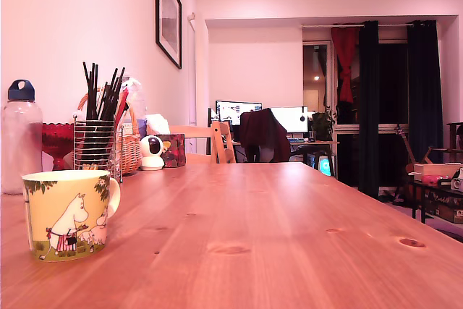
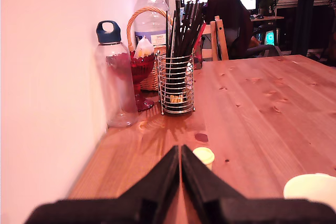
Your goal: Pick the coffee capsule and then drop it inside the coffee cup in front of you
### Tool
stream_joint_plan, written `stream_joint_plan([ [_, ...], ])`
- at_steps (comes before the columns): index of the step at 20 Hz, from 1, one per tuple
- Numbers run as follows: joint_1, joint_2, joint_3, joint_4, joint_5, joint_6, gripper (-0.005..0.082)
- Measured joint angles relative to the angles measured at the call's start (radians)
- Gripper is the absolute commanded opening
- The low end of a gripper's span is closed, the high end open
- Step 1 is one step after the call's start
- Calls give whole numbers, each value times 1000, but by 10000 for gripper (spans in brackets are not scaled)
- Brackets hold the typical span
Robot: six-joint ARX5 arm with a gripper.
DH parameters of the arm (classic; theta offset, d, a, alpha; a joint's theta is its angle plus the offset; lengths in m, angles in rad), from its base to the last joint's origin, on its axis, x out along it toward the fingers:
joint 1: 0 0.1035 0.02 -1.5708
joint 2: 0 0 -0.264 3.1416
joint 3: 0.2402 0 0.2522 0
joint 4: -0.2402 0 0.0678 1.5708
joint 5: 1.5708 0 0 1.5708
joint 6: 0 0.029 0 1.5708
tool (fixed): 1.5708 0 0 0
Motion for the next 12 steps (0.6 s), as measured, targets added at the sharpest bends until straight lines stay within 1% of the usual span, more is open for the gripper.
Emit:
stream_joint_plan([
  [1, 13, -4, 0, -16, 41, 0, -24],
  [2, 32, -11, -2, -43, 66, 0, -24],
  [9, 39, -11, -9, -53, 75, 3, -24],
  [10, 39, -11, -9, -53, 77, 0, -24],
  [11, 39, -11, -9, -51, 77, -13, -24],
  [12, 39, -11, -10, -35, 80, -14, -24],
])
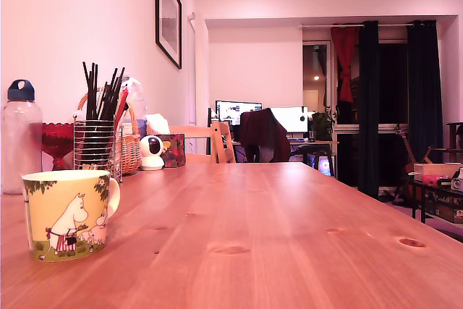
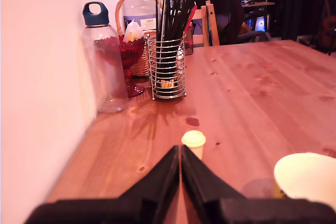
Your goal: Pick the coffee capsule and then drop it inside the coffee cup in front of you
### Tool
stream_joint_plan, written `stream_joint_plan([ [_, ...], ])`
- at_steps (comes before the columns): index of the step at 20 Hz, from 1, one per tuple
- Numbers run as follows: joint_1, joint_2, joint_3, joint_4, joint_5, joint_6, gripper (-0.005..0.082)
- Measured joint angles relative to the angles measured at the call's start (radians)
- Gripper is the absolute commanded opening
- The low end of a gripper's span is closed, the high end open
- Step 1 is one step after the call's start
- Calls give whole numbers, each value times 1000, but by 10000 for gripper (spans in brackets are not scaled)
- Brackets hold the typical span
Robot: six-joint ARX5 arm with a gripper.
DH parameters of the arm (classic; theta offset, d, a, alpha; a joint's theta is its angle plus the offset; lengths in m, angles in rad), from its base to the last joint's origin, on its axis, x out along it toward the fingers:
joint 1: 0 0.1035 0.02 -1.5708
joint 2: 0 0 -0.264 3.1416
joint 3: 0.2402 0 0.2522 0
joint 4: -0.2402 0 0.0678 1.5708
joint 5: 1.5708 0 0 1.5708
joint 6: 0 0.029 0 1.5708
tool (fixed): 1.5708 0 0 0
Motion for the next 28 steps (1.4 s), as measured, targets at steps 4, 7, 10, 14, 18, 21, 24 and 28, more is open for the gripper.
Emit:
stream_joint_plan([
  [4, 0, 1, 19, 0, -3, -103, -24],
  [7, 0, 26, 79, 2, -15, -134, -24],
  [10, -1, 145, 113, 32, -9, -140, -24],
  [14, -1, 330, 113, 85, 6, -140, -24],
  [18, -1, 478, 114, 201, 16, -140, -23],
  [21, -1, 615, 114, 274, 22, -138, -23],
  [24, -1, 732, 114, 392, 27, -112, 182],
  [28, -1, 852, 116, 524, 100, -50, 584],
])
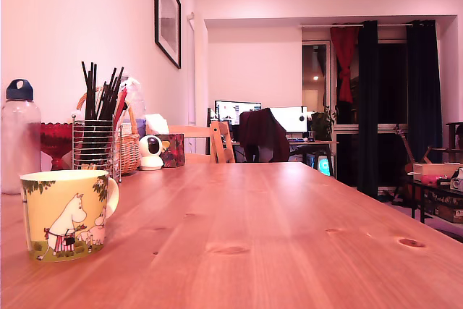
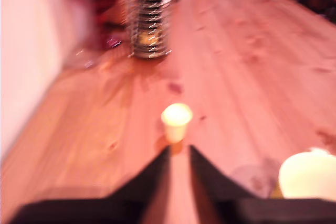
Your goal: Pick the coffee capsule and then drop it inside the coffee cup in front of you
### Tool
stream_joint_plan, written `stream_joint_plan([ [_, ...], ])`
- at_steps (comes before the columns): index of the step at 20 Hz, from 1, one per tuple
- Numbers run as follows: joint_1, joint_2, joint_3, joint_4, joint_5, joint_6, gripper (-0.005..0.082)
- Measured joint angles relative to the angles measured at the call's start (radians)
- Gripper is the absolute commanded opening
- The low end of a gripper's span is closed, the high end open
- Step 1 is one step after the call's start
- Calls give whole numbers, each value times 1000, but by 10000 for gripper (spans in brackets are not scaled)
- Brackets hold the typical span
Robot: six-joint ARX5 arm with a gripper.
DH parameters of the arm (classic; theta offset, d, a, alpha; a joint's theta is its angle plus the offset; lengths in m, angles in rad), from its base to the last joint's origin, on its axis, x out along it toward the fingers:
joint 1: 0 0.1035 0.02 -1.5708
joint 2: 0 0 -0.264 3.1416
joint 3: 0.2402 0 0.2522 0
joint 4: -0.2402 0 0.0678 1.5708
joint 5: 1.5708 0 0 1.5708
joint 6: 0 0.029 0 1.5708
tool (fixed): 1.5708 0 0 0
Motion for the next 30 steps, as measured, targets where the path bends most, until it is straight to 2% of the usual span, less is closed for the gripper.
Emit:
stream_joint_plan([
  [3, 0, 103, 0, 67, 29, 46, 584],
  [9, 3, 301, 1, 285, 82, 49, 584],
  [18, 80, 610, 3, 584, 174, 49, 584],
  [23, 80, 772, 66, 613, 200, 73, 584],
  [30, 80, 916, 177, 648, 204, 74, 580],
])
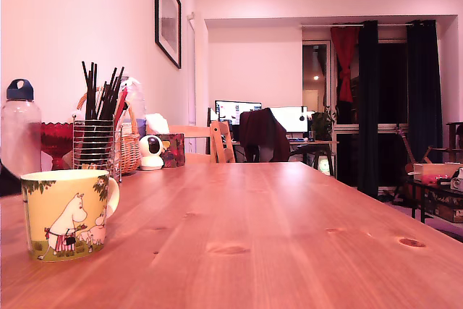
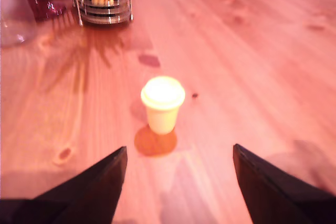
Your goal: Pick the coffee capsule and then drop it inside the coffee cup in front of you
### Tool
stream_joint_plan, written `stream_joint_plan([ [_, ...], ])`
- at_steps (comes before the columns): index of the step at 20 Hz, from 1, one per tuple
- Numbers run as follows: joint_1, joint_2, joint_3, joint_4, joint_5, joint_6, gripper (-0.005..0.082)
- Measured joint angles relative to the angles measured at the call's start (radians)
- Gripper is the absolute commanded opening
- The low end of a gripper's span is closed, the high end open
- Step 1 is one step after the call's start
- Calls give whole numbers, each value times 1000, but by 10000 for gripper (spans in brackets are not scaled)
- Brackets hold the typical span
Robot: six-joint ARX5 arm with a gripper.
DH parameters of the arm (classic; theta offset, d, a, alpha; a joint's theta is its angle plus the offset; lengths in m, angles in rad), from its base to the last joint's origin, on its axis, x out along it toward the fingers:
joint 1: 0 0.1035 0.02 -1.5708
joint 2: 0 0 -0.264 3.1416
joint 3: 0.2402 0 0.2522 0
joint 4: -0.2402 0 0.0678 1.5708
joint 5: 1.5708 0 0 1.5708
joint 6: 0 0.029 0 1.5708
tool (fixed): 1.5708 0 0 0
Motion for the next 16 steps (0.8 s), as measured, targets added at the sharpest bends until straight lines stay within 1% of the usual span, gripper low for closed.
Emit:
stream_joint_plan([
  [4, -5, 65, 59, 0, 0, 0, 580],
  [11, -45, 178, 173, -5, 0, 7, 580],
  [16, -63, 243, 243, -19, -14, 8, 580],
])
